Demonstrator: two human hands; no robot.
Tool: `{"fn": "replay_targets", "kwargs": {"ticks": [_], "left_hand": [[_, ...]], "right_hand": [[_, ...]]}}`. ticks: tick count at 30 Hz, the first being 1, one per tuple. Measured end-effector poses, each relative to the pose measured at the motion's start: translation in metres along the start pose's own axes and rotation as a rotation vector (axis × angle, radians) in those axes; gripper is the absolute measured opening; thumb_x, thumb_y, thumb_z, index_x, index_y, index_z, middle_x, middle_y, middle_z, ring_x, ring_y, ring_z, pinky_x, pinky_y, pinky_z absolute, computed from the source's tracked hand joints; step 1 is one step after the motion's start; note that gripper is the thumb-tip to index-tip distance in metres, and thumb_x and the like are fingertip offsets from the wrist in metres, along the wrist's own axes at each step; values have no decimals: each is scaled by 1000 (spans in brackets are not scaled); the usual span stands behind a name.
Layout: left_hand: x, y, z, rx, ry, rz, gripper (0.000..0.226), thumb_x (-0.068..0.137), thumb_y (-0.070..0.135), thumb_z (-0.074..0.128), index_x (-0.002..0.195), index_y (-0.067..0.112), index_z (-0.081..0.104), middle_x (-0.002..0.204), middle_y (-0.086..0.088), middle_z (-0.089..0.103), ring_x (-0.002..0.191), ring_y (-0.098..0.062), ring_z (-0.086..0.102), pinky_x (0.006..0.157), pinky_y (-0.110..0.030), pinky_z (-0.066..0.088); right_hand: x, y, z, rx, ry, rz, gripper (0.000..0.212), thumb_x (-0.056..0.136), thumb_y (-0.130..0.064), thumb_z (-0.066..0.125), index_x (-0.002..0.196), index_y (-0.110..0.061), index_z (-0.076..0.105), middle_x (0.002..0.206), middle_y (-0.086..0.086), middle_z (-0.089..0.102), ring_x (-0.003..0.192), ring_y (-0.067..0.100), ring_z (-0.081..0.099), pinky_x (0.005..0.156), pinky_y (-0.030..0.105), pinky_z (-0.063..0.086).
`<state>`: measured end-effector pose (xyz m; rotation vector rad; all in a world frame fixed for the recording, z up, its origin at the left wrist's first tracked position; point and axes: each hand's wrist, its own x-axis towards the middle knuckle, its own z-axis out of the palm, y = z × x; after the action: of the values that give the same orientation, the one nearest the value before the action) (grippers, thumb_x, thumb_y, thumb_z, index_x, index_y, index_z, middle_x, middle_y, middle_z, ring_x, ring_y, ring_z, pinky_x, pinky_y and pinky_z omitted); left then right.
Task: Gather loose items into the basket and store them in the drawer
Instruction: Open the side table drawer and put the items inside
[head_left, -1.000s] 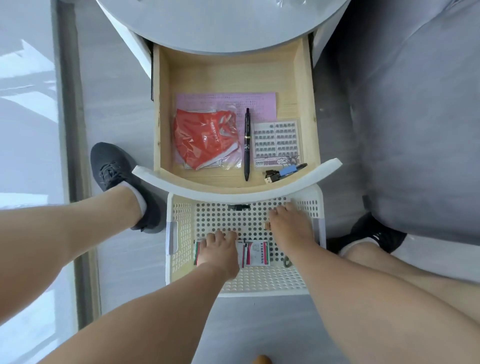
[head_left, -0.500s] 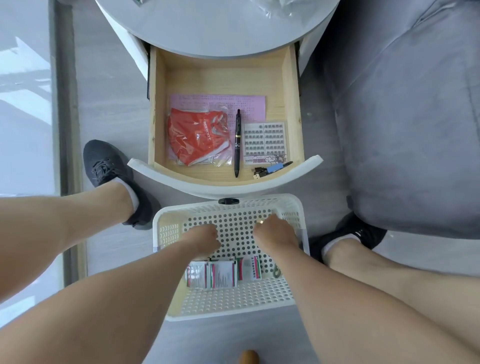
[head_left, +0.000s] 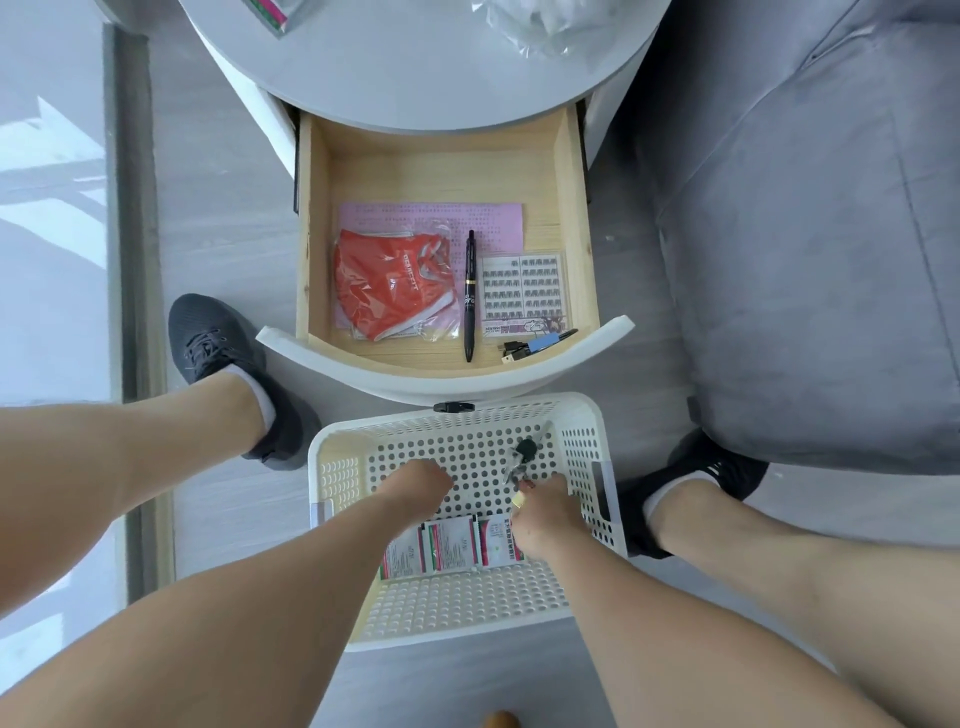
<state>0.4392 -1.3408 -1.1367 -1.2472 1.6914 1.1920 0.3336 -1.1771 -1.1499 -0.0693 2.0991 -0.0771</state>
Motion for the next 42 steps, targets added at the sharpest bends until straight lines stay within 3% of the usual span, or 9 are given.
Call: {"fn": "replay_targets", "kwargs": {"ticks": [5, 9, 12, 15, 18, 24, 30, 34, 42], "left_hand": [[-14, 14, -18, 95, -128, 194, 31, 105, 16, 54, 131, 26, 67, 138, 3, 65, 122, -20, 65, 112, -43, 48], [-46, 23, -39, 270, -190, 338, 67, 95, 6, 64, 151, 39, 46, 147, 3, 56, 122, -23, 65, 106, -42, 53], [-75, 21, -46, 379, -142, 381, 68, 89, 14, 73, 149, 35, 50, 148, -1, 55, 112, -24, 67, 99, -42, 57], [-105, 16, -55, 339, -120, 370, 51, 92, 27, 74, 140, 29, 58, 145, 4, 60, 128, -21, 59, 114, -45, 43], [-138, 14, -66, 194, -125, 371, 38, 92, 33, 72, 129, 33, 62, 132, 9, 67, 123, -16, 60, 113, -46, 45], [-209, 30, -104, -141, -172, 384, 14, 94, 21, 66, 108, 17, 64, 102, -7, 69, 92, -21, 68, 95, -34, 58], [-272, 65, -182, -222, 120, 537, 10, 96, 18, 68, 105, 17, 64, 92, -4, 69, 77, -14, 75, 73, -32, 58], [-291, 89, -239, 22, 383, 606, 20, 91, 16, 74, 110, 19, 69, 94, -1, 71, 88, -19, 71, 74, -30, 57], [-234, 106, -248, 602, 529, 470, 29, 94, 14, 59, 118, 26, 70, 114, 1, 69, 105, -27, 65, 88, -37, 57]], "right_hand": [[-4, -13, -37, -212, -274, -303, 30, 102, -30, 65, 120, -7, 61, 113, 9, 66, 99, 23, 68, 90, 40, 58], [-38, -44, -73, -90, -580, -331, 20, 98, -35, 72, 101, -15, 71, 112, 12, 70, 103, 26, 64, 90, 41, 53], [-73, -63, -106, 160, -801, -346, 25, 104, -22, 66, 120, -4, 72, 126, 20, 72, 116, 24, 67, 95, 34, 53], [-102, -72, -133, 241, -867, -417, 34, 106, -17, 63, 132, 4, 67, 140, 20, 66, 133, 26, 63, 110, 32, 52], [-129, -69, -152, 277, -840, -499, 33, 105, -13, 65, 130, 8, 67, 139, 24, 66, 137, 32, 59, 120, 41, 44], [-193, -74, -196, 536, -694, -589, 23, 104, -5, 63, 122, 8, 70, 125, 26, 72, 121, 34, 70, 106, 40, 57], [-234, -119, -248, 417, -116, -654, 26, 103, -16, 65, 124, 0, 66, 82, 9, 66, 72, 24, 75, 72, 38, 62], [-250, -150, -266, 225, 41, -660, 26, 100, -27, 67, 119, -9, 63, 84, 6, 48, 53, 17, 49, 59, 33, 55], [-206, -195, -243, -127, 111, -657, 22, 95, -19, 47, 106, -11, 64, 86, 10, 62, 67, 23, 60, 62, 31, 49]]}}
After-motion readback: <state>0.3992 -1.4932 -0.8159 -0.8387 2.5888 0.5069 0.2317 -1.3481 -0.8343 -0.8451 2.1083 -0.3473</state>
